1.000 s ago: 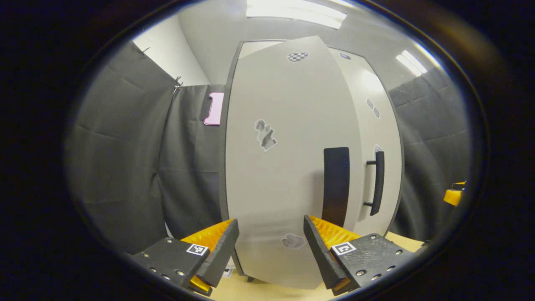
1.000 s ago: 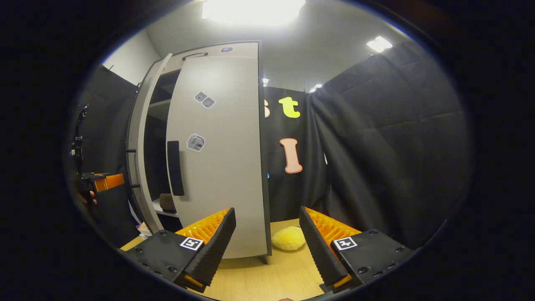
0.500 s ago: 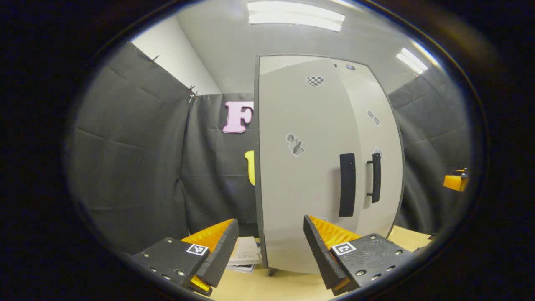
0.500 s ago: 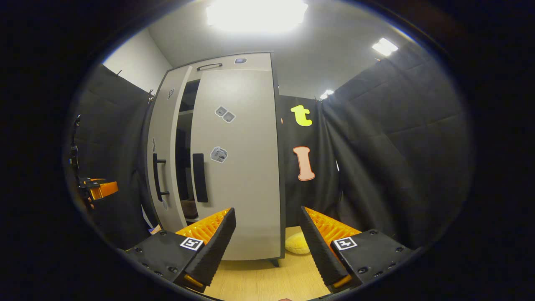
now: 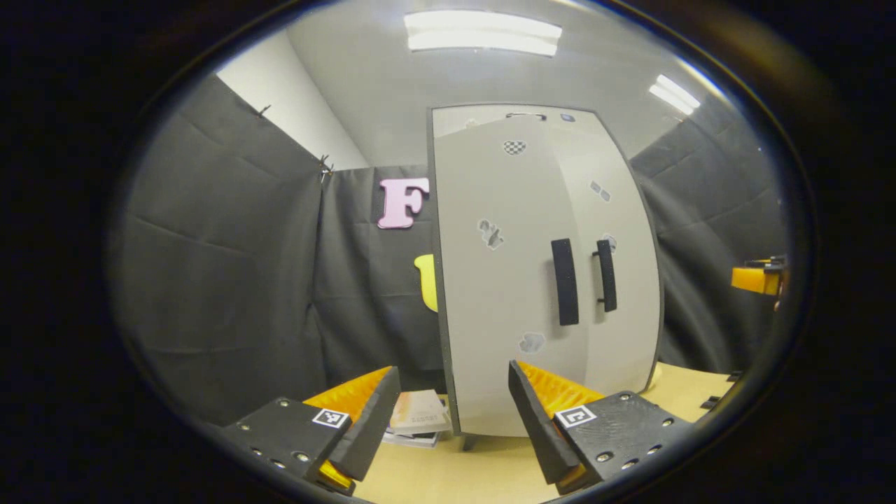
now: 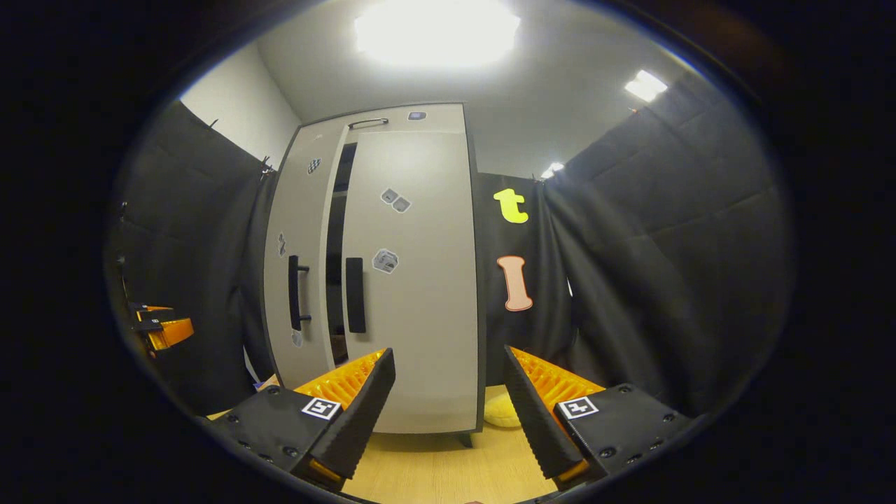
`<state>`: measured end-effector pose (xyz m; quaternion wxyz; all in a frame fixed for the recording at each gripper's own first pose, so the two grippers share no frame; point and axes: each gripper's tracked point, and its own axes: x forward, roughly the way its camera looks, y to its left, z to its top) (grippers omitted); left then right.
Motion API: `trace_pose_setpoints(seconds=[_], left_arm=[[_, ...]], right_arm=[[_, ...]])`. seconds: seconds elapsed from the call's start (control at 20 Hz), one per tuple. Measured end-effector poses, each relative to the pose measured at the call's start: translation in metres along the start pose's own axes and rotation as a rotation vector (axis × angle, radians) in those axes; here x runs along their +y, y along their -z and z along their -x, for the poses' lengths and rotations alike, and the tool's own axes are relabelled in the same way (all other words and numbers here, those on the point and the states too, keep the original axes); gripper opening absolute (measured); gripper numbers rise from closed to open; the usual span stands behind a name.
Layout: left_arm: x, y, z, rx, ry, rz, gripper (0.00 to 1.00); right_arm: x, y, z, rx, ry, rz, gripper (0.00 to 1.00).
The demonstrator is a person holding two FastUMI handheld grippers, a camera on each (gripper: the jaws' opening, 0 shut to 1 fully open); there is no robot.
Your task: Grab one shoe with the right hand and put it into the shoe cabinet, grab the other shoe with the left hand and put it into the shoe cabinet; then close the right door with the right hand and the left door with the left hand.
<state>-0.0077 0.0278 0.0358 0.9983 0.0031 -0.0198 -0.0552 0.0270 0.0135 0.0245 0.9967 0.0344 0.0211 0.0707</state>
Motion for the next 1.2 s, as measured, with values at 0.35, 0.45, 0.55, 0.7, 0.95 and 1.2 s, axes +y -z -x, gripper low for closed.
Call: trace_pose_setpoints(seconds=[0.35,0.45,0.55,0.7,0.95,1.2], left_arm=[[0.001,0.025,0.027,0.013,-0.017,0.015,0.95],[0.005,0.026,0.032,0.014,-0.026,0.014,0.9],[0.009,0.027,0.034,0.017,-0.031,0.019,0.95],[0.015,0.025,0.036,0.018,-0.036,0.021,0.95],[0.015,0.022,0.04,0.011,-0.033,0.022,0.9],[0.015,0.021,0.041,0.011,-0.037,0.022,0.95]], right_arm=[[0.015,0.018,0.015,-0.001,-0.028,0.015,0.97],[0.017,0.022,0.017,0.008,-0.031,0.011,0.96],[0.018,0.023,0.019,0.016,-0.029,0.003,0.97],[0.015,0.022,0.021,0.018,-0.015,-0.007,0.97],[0.012,0.022,0.024,0.028,0.001,-0.011,0.97],[0.011,0.023,0.026,0.025,0.0,-0.009,0.97]])
